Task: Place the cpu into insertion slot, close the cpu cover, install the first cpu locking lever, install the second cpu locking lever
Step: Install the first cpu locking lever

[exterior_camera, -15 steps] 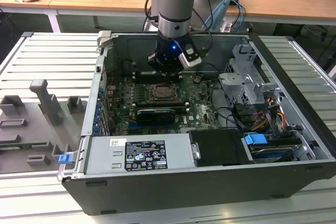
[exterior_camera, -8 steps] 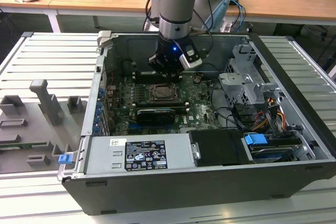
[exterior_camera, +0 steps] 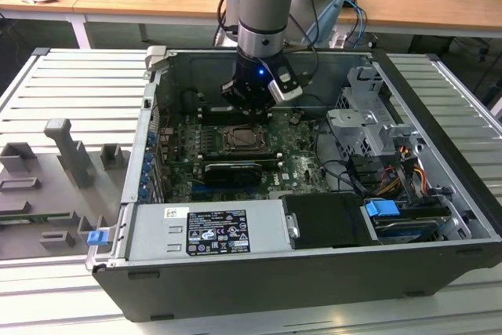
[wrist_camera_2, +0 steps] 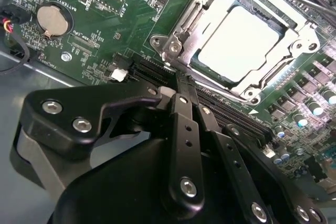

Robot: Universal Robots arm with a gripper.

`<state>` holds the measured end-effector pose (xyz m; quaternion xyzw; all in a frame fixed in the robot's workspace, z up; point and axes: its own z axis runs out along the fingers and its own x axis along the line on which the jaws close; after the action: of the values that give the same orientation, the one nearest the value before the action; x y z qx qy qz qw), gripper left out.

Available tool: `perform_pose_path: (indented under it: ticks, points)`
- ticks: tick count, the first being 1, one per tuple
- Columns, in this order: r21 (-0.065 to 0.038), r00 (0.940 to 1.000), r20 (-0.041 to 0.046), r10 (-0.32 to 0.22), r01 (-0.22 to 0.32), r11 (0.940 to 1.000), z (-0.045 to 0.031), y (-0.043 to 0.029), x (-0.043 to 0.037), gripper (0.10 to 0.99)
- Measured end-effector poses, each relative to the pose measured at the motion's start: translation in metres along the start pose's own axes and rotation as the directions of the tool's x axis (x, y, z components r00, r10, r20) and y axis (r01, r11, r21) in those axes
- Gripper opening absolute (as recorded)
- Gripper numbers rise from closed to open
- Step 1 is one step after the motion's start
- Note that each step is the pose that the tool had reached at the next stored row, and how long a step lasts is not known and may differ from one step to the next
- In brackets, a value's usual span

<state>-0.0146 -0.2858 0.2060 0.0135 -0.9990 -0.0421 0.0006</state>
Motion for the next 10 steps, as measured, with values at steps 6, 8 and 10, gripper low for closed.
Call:
perform_pose_path:
  ticks: [6,8,10]
  points:
    - [0.01,1.0,-0.0005,0.0,0.0,0.9999,0.0028,-0.0003,0.0001,0.106]
    - [0.01,1.0,-0.0004,0.0,0.0,0.9999,0.0046,-0.0004,0.0,0.106]
    - [0.008,1.0,-0.0005,0.0,0.0,1.0,0.005,-0.0006,0.0001,0.106]
